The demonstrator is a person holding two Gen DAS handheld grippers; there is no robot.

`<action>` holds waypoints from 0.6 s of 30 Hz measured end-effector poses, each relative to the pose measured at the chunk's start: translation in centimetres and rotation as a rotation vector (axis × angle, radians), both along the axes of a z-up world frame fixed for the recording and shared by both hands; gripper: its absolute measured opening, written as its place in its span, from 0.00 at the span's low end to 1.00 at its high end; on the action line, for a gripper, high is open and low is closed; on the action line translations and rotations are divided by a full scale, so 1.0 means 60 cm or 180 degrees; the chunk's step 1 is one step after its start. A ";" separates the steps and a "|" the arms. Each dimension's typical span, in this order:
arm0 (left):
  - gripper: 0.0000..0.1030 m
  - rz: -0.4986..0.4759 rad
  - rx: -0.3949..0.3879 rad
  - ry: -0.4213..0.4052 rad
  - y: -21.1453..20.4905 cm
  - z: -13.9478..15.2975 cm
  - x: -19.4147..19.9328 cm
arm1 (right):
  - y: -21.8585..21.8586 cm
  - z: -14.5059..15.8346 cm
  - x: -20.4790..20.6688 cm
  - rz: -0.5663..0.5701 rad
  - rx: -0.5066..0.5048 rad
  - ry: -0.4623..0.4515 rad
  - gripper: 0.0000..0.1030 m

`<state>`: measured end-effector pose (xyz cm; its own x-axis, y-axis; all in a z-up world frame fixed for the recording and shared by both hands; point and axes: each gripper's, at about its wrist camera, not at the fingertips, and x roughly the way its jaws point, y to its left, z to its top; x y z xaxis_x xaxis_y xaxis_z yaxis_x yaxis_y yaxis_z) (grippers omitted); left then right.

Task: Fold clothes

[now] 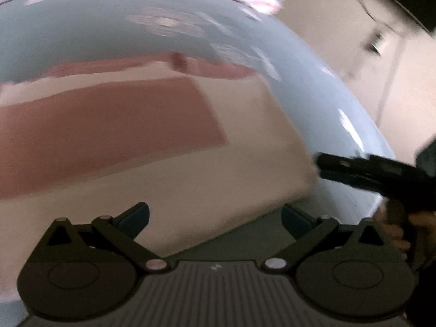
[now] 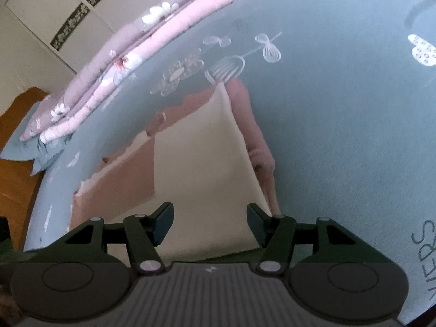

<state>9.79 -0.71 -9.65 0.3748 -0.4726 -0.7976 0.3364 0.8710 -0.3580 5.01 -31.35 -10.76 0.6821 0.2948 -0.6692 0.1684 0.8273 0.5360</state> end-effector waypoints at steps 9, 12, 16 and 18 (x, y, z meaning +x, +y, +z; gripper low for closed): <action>0.99 0.0985 0.0082 0.0271 0.146 -0.051 -0.008 | 0.003 0.028 -0.018 -0.0101 -0.0058 -0.0043 0.63; 0.99 0.0994 0.0074 0.0284 0.151 -0.046 -0.006 | 0.004 0.037 -0.022 -0.0108 -0.0068 -0.0073 0.63; 0.99 0.0803 0.0101 -0.0021 0.145 0.000 0.022 | 0.004 0.048 -0.030 -0.0118 -0.0104 -0.0136 0.63; 0.99 0.0826 0.0116 -0.0154 0.151 0.024 0.055 | 0.003 0.045 -0.027 -0.0129 -0.0094 -0.0129 0.64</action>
